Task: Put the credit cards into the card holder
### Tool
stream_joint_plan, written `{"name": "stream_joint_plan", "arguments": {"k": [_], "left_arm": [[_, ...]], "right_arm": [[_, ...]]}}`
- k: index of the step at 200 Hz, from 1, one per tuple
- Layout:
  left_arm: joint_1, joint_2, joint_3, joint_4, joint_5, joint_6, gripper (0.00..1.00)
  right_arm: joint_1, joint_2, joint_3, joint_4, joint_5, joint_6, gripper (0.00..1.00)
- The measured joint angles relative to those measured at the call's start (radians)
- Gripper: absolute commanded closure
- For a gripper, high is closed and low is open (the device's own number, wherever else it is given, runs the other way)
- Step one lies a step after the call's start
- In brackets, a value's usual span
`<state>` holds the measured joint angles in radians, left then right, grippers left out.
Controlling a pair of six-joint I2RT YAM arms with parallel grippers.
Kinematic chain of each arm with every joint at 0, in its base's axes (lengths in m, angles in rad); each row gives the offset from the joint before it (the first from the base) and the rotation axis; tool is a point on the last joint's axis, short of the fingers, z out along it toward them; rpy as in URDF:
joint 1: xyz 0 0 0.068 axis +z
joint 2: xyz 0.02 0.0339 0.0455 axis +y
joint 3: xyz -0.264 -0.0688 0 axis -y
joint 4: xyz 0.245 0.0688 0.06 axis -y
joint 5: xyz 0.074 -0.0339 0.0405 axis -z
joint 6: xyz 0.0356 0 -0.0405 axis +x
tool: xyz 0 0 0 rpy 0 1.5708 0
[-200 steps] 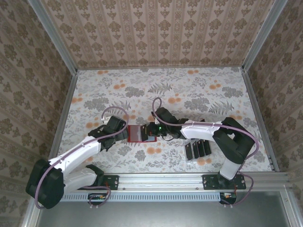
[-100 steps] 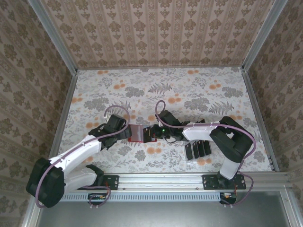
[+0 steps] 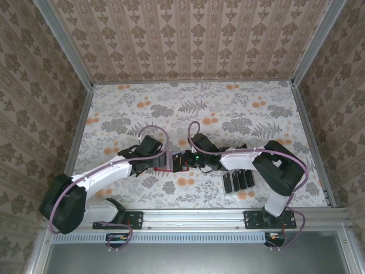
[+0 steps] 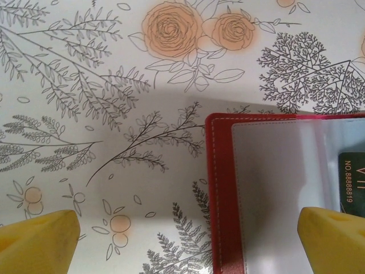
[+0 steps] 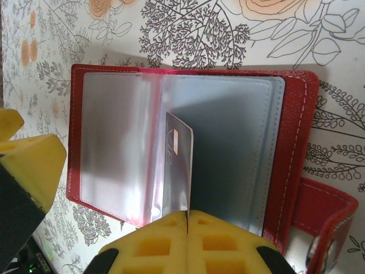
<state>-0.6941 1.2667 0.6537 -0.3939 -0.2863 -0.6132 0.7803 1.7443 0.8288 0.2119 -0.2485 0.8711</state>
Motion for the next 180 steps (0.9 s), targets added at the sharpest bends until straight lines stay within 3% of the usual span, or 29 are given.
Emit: {"name": "stream_joint_plan", "arguments": {"k": [87, 180], "left_arm": [[-0.019, 0.151, 0.049, -0.109, -0.069, 0.006, 0.0], [-0.018, 0.161, 0.049, -0.142, -0.085, -0.022, 0.0]], "right_arm": [[-0.002, 0.006, -0.007, 0.022, 0.0, 0.024, 1.0], [-0.017, 0.013, -0.026, 0.087, -0.03, 0.053, 1.0]]}}
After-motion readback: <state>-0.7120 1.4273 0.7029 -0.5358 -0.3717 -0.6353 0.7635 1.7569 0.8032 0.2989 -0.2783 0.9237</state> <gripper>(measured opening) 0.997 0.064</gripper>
